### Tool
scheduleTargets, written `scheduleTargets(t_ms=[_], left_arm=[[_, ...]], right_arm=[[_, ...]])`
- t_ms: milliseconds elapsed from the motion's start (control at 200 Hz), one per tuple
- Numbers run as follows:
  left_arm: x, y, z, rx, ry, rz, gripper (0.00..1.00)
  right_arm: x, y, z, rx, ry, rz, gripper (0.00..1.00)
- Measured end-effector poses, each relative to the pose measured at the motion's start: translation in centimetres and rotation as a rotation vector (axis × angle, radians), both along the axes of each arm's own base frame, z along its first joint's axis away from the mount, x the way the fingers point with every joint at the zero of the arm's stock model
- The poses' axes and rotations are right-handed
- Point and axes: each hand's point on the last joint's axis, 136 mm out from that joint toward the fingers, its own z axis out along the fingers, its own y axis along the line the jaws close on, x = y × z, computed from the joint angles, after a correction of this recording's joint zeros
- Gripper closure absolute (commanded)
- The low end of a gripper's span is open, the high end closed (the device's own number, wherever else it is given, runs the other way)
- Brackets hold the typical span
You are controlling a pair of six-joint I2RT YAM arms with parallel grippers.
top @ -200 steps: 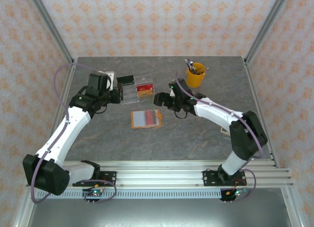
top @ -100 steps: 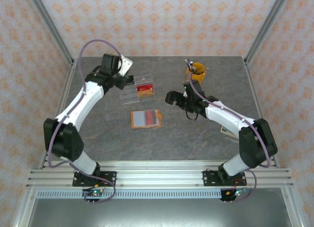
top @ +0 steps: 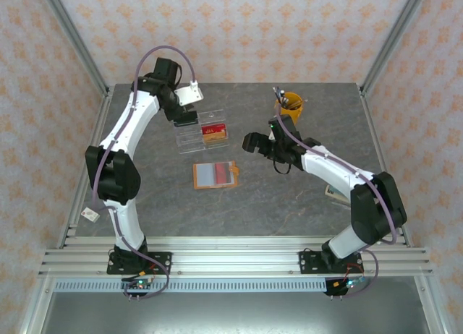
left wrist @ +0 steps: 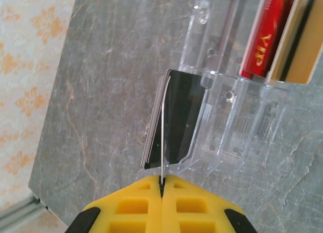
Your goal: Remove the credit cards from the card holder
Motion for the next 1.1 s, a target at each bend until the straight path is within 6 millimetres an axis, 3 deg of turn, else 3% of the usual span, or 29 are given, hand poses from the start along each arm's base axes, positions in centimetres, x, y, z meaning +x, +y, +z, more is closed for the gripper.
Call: scheduleTargets(t_ms=[240, 425, 1101], left_arm=[[1.3, -0.5, -0.5, 0.049, 0.040, -0.113, 1.00], [1.4, -0.4, -2.6, 0.072, 0.105, -0.135, 1.00], [2.3, 0.3, -4.7, 0.117, 0.138, -0.113, 1.00]], right_arm=[[0.3, -0.1, 0.2, -0.009, -0.003, -0.011, 0.00], [0.4, -0.2, -0.3, -0.018, 0.007, -0.019, 0.01], [0.4, -0.3, -1.6, -0.033, 0.046, -0.029, 0.03]])
